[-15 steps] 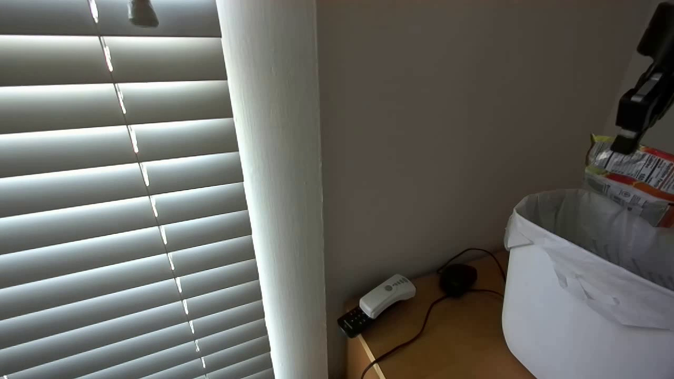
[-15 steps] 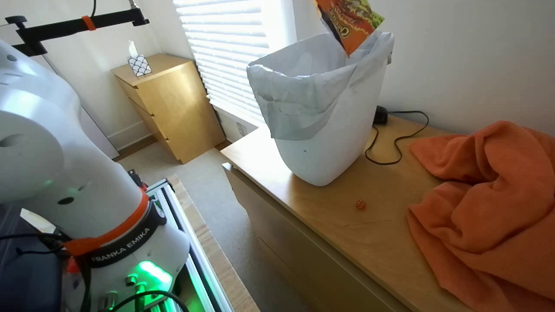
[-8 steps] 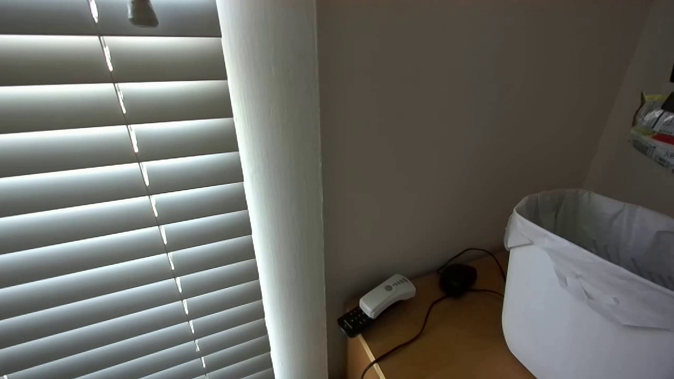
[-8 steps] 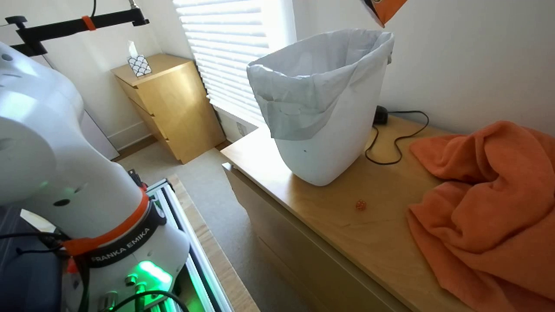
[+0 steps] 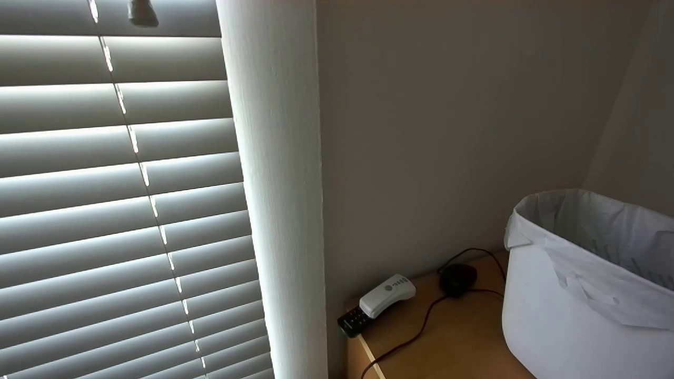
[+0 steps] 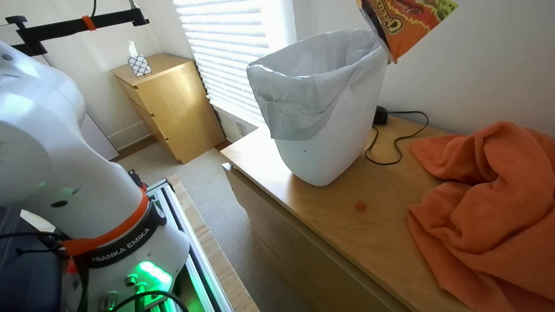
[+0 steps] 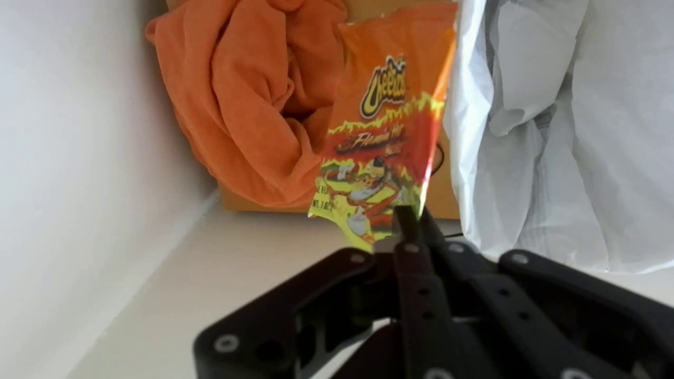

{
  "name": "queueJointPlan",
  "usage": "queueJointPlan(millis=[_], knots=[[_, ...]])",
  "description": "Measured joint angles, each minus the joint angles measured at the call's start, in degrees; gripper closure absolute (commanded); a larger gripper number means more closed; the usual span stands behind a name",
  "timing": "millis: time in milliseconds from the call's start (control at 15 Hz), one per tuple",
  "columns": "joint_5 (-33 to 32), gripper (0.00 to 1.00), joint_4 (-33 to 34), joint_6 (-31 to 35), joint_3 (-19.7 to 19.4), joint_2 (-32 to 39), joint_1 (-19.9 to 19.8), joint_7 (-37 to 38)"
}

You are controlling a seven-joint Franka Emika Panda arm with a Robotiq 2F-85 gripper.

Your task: Remove the orange packet from the white bin and put it on the table

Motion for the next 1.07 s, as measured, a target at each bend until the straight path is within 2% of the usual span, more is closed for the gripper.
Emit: queueJointPlan(millis=[467,1067], knots=[[0.96,1.0,-6.14,2.51,-4.44,0.09,-0.47,-4.1],[9.38,1.0,-12.4,11.22,-6.21,2.67,0.05,-11.76]])
